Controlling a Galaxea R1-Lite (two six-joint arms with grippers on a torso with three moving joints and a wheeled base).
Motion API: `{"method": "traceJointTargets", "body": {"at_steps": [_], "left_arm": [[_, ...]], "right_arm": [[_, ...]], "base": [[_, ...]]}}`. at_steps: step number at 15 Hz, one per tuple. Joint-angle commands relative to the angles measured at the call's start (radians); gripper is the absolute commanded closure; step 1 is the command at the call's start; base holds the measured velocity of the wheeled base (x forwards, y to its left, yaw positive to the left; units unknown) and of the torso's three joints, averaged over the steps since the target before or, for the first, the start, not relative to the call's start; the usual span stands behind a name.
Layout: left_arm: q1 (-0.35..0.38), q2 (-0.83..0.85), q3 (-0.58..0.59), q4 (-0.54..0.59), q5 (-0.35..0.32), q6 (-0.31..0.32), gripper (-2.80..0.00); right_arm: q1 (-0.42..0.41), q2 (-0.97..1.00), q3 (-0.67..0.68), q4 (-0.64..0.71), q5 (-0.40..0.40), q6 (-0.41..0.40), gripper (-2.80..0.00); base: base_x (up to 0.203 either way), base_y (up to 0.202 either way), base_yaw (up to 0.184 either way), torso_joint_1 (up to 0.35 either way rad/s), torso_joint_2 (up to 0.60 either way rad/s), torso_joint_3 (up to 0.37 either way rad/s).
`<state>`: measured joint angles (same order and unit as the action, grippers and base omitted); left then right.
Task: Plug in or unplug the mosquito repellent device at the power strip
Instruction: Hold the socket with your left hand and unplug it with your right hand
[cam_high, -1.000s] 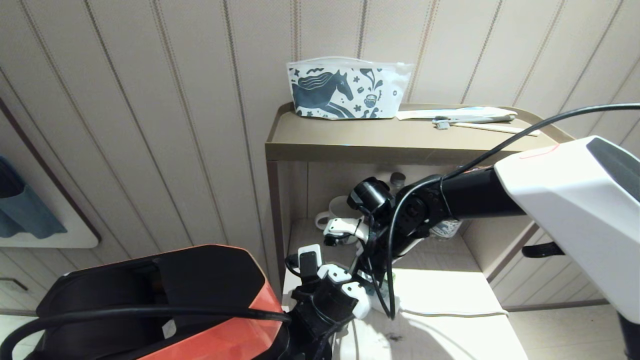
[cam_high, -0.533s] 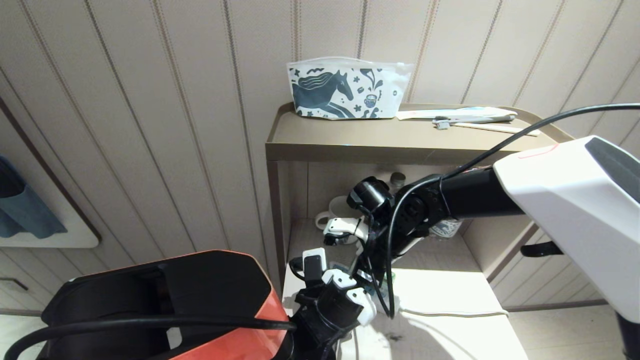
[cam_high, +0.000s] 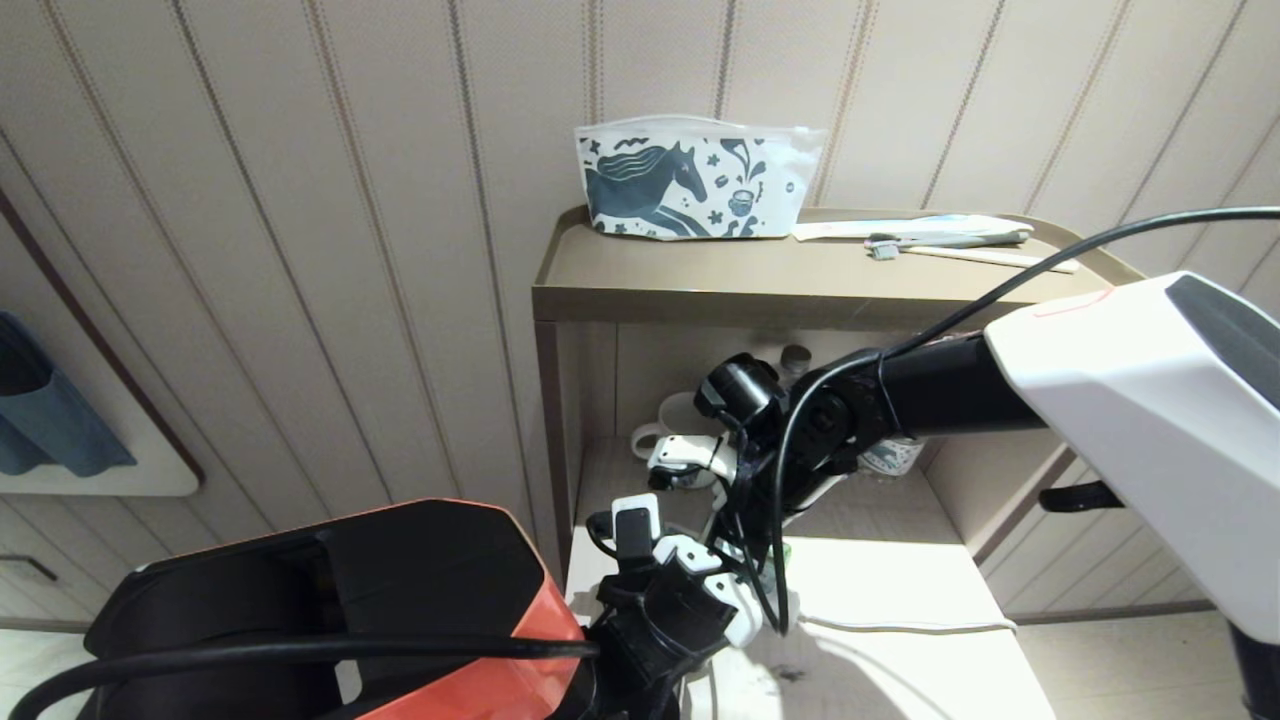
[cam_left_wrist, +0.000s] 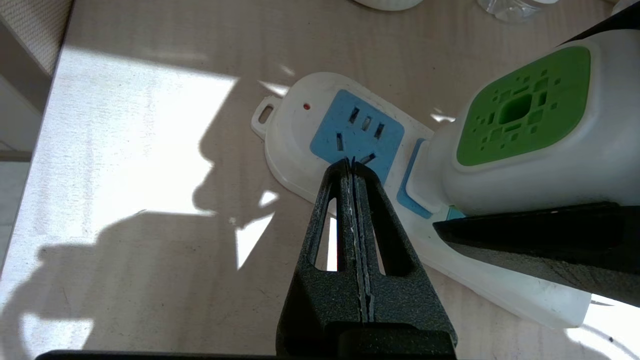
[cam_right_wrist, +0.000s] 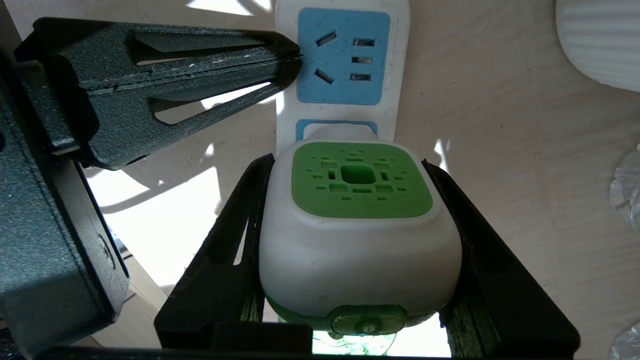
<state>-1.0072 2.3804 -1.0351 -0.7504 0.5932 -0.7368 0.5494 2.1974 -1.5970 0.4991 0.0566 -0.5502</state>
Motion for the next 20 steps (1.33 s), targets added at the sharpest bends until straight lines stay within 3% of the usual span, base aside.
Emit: {"method": "traceJointTargets", "body": {"at_steps": [1,14,17,20], "left_arm": [[-0.001,0.011,0.0,0.008,0.002,-0.003,0.0],[-0.011,-0.009,0.015,-0.005,0.012,-0.007,0.0],[0.006,-0.058,0.02,-0.01,0.062,-0.012,0.0],[0.022,-0.096,0.021,-0.01,0.065,-0.009,0.0]], "right_arm": [[0.001,-0.019,-0.001,0.002,0.002,-0.004,0.0],[0.013,-0.061,-0.015,0.009,-0.023,-0.007,0.0],[0.006,-0.061,-0.001,0.007,-0.023,-0.007,0.0],[0.004,-0.062,0.002,0.01,-0.021,-0.007,0.0]], "base": [[0.0,0.0,0.0,0.0,0.0,0.0],[0.0,0.0,0.0,0.0,0.0,0.0],[0.0,0.0,0.0,0.0,0.0,0.0],[0.0,0.0,0.0,0.0,0.0,0.0]]}}
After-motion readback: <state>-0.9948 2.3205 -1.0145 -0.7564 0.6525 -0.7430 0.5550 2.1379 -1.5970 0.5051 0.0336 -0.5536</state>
